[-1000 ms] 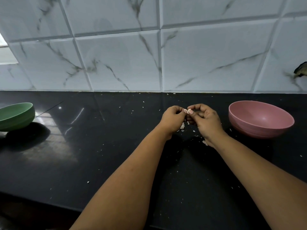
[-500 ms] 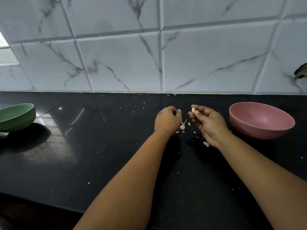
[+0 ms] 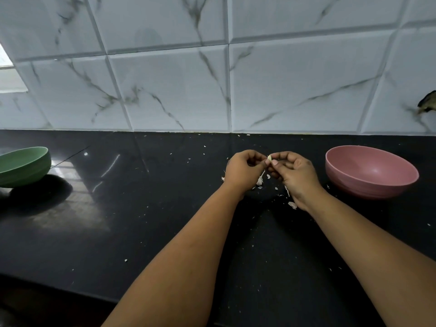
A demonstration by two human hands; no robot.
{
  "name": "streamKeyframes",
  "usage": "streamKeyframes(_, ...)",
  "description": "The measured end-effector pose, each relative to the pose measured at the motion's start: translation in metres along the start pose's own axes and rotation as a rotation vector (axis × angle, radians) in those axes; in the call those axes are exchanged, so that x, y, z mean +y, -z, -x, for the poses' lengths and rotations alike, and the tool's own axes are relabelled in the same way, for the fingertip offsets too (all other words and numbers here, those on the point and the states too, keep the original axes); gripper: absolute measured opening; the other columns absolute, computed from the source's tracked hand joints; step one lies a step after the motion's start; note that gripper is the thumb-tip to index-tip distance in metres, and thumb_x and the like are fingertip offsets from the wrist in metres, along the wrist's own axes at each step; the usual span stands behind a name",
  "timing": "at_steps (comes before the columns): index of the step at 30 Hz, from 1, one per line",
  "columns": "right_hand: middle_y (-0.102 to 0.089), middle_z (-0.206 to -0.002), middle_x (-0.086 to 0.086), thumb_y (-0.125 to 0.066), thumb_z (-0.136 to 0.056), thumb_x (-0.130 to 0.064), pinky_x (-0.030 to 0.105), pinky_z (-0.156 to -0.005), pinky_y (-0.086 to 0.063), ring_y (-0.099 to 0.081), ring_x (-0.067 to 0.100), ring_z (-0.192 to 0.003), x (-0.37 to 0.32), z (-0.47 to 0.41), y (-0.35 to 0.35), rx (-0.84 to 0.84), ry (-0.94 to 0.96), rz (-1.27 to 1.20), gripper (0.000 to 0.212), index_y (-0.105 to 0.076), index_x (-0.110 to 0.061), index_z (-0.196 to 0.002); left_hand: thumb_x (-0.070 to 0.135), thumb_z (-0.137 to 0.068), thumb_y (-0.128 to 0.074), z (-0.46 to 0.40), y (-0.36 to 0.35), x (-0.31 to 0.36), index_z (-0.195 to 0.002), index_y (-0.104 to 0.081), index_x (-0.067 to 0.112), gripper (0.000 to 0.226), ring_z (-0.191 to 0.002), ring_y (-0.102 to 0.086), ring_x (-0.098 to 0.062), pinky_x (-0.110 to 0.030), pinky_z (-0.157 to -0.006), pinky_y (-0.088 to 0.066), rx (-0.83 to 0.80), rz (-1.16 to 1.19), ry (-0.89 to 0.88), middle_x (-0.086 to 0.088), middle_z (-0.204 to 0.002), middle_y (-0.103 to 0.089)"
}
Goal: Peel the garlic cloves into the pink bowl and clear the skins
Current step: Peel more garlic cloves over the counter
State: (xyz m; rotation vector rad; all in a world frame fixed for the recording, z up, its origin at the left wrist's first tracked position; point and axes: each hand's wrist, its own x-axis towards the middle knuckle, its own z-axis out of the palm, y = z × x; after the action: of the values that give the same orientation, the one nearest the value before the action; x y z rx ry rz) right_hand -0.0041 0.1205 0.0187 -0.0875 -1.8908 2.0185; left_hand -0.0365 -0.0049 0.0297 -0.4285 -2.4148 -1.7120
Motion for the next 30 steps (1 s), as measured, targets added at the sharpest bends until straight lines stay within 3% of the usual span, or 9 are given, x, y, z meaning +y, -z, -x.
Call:
streamKeyframes(4, -0.072, -0.087, 0.01, -0.06, -0.092, -0.003, 0.024, -0.075, -0.054, -0.065, 0.013, -0.076, -0.0008, 0.0012, 0.0007, -0.021, -0.019, -0.02, 0.01, -0.067, -0.007, -0.097, 0.018, -0.085, -0.073, 0.0002, 0.0001, -0.0002, -0.083, -0.071, 0.016, 0.004, -0.067, -0.06, -0.009, -0.026, -0.068, -0.051, 0.006, 0.034, 0.007, 0.003, -0.073, -0.068)
streamKeyframes(9, -0.073, -0.077, 0.002, -0.062, -0.09, -0.001, 0.017, -0.063, -0.052, -0.066, 0.005, -0.067, 0.0002, 0.0031, -0.001, -0.019, -0.015, 0.015, 0.012, -0.068, -0.011, -0.091, 0.019, -0.087, -0.068, 0.0005, -0.0013, 0.0005, -0.083, -0.07, 0.02, 0.005, -0.072, -0.062, -0.011, -0.027, -0.072, -0.052, 0.031, -0.139, -0.028, 0.005, -0.076, -0.068)
streamKeyframes(13, -0.072, -0.077, 0.003, -0.062, -0.09, 0.001, 0.015, -0.061, -0.053, -0.067, 0.003, -0.063, -0.0028, 0.0062, -0.0024, -0.004, 0.019, 0.049, 0.01, -0.067, -0.007, -0.094, 0.015, -0.088, -0.061, 0.0014, -0.0001, 0.0024, -0.086, -0.07, 0.016, 0.009, -0.073, -0.059, -0.007, -0.013, -0.063, -0.041, 0.031, -0.261, -0.085, 0.004, -0.081, -0.07)
streamKeyframes(15, -0.073, -0.078, 0.004, -0.063, -0.089, 0.0, 0.015, -0.063, -0.054, -0.067, 0.003, -0.065, -0.0039, 0.0074, -0.0029, -0.001, 0.04, 0.099, 0.01, -0.068, -0.007, -0.094, 0.014, -0.087, -0.059, 0.0022, 0.0, 0.0025, -0.085, -0.069, 0.015, 0.011, -0.072, -0.058, -0.007, -0.015, -0.063, -0.038, 0.031, -0.3, -0.091, 0.008, -0.077, -0.067)
streamKeyframes(18, -0.074, -0.078, 0.003, -0.064, -0.089, -0.001, 0.016, -0.064, -0.054, -0.068, 0.005, -0.067, -0.0041, 0.0074, -0.0031, 0.002, 0.055, 0.142, 0.011, -0.069, -0.011, -0.092, 0.015, -0.087, -0.058, 0.0024, -0.0004, 0.0011, -0.083, -0.068, 0.016, 0.01, -0.074, -0.061, -0.008, -0.021, -0.068, -0.042, 0.048, -0.298, -0.084, 0.009, -0.077, -0.067)
streamKeyframes(23, -0.074, -0.079, 0.0, -0.062, -0.09, -0.004, 0.018, -0.068, -0.056, -0.068, 0.004, -0.069, -0.0049, 0.007, -0.0037, 0.025, 0.063, 0.167, 0.014, -0.07, -0.017, -0.09, 0.015, -0.088, -0.058, 0.0029, -0.0007, 0.0034, -0.087, -0.067, 0.015, 0.01, -0.062, -0.054, 0.0, -0.013, -0.057, -0.037, 0.051, -0.302, -0.093, 0.011, -0.075, -0.064)
streamKeyframes(27, -0.073, -0.082, 0.002, -0.06, -0.092, -0.005, 0.022, -0.073, -0.057, -0.068, 0.007, -0.071, -0.007, 0.0079, -0.0038, 0.048, 0.089, 0.193, 0.017, -0.069, -0.019, -0.088, 0.023, -0.088, -0.062, 0.0019, -0.0024, 0.003, -0.091, -0.068, 0.018, 0.009, -0.072, -0.059, -0.004, -0.019, -0.065, -0.041, 0.052, -0.264, -0.11, 0.004, -0.089, -0.067)
streamKeyframes(30, -0.073, -0.081, 0.001, -0.06, -0.092, -0.005, 0.024, -0.075, -0.057, -0.068, 0.007, -0.071, -0.0055, 0.0073, -0.0028, 0.045, 0.109, 0.214, 0.02, -0.069, -0.022, -0.085, 0.026, -0.089, -0.065, 0.0022, -0.0008, 0.003, -0.09, -0.069, 0.016, 0.011, -0.068, -0.058, -0.001, -0.019, -0.066, -0.045, 0.055, -0.243, -0.125, 0.008, -0.083, -0.066)
